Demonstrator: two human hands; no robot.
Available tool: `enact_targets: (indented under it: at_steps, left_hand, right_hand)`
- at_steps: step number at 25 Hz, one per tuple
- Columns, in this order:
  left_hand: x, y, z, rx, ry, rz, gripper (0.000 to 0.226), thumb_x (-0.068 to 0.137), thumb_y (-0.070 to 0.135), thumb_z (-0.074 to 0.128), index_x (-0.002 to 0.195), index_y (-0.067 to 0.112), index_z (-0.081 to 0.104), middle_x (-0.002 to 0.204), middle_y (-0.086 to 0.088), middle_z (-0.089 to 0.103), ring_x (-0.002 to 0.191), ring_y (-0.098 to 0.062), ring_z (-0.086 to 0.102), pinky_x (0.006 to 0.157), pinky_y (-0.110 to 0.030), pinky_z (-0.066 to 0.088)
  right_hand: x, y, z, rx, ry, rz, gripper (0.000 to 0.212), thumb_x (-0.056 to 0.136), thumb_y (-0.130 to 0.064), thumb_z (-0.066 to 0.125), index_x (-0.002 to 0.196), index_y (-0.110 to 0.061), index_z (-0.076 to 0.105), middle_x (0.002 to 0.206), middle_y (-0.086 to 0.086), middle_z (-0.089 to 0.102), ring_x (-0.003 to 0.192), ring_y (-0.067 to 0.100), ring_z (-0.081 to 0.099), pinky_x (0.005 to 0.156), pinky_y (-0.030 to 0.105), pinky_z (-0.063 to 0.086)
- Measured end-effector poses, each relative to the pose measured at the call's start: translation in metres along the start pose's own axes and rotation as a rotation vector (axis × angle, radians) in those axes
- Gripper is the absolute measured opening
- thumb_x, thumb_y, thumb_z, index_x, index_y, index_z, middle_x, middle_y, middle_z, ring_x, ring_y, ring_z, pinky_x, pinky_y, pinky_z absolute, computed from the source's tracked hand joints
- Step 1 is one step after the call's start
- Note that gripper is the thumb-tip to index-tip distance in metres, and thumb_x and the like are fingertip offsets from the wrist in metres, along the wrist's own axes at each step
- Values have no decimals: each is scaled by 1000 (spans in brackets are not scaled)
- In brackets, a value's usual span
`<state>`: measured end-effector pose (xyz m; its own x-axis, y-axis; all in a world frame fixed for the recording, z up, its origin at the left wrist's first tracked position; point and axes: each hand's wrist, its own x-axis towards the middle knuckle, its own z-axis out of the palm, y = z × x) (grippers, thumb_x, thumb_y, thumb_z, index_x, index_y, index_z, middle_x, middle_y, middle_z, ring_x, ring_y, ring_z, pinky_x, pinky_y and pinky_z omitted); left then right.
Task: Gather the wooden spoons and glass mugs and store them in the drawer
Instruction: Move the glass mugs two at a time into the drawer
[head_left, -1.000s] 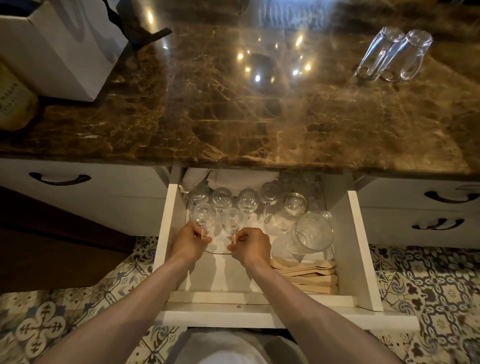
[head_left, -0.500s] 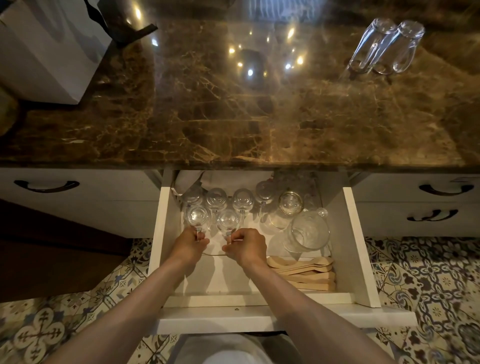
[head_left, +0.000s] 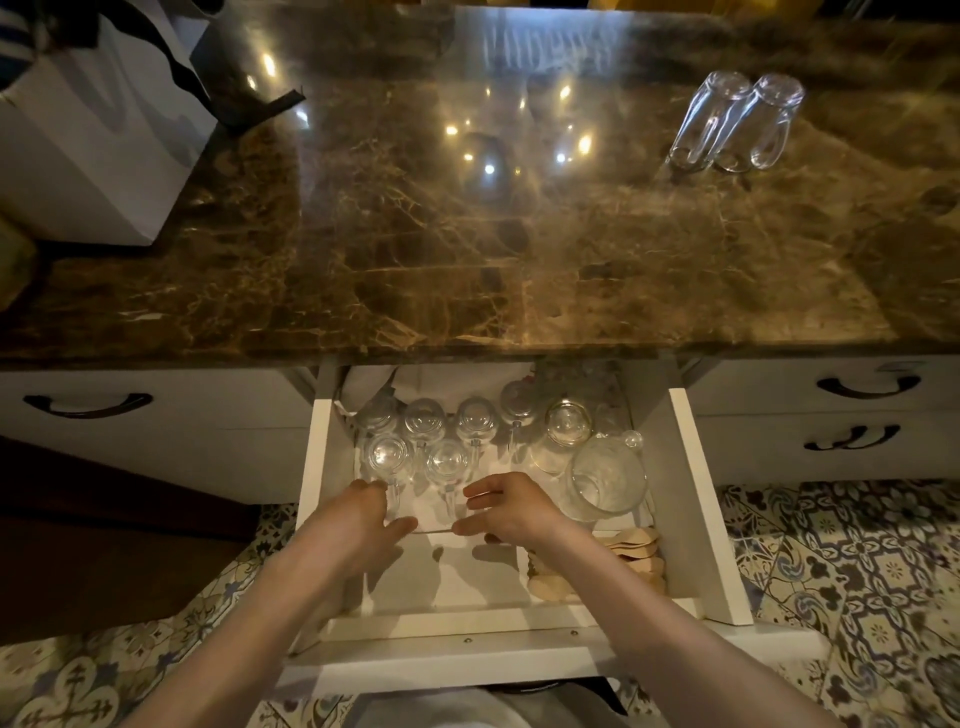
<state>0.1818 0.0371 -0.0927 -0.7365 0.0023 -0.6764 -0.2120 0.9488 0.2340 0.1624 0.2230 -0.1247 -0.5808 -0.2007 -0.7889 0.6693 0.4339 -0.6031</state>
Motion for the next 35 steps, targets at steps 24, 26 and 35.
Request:
enact_targets:
  at_steps: [24, 26, 35]
  left_hand:
    - [36, 267, -123, -802, 661, 758, 23, 90, 33, 59, 109, 21, 62, 99, 14, 65, 91, 0, 62, 77, -13, 49]
    - [54, 289, -128, -824, 677, 754, 21, 90, 33, 59, 108, 22, 61, 98, 14, 64, 91, -4, 63, 79, -19, 51]
    - [129, 343, -149, -903, 762, 688, 23, 89, 28, 62, 109, 18, 62, 98, 11, 64, 93, -10, 63, 86, -41, 55]
  right_hand:
    - [-82, -88, -238, 426, 572, -786, 23, 78, -12, 74, 99, -16, 67, 94, 1, 71, 81, 3, 68, 62, 17, 54]
    - [-74, -93, -259, 442, 619, -817, 22, 78, -12, 74, 99, -16, 67, 93, 2, 71, 82, 4, 68, 62, 17, 54]
    - [-30, -114, -335, 461, 742, -857, 28, 80, -12, 72, 106, -6, 65, 95, 6, 69, 81, 7, 65, 62, 18, 55]
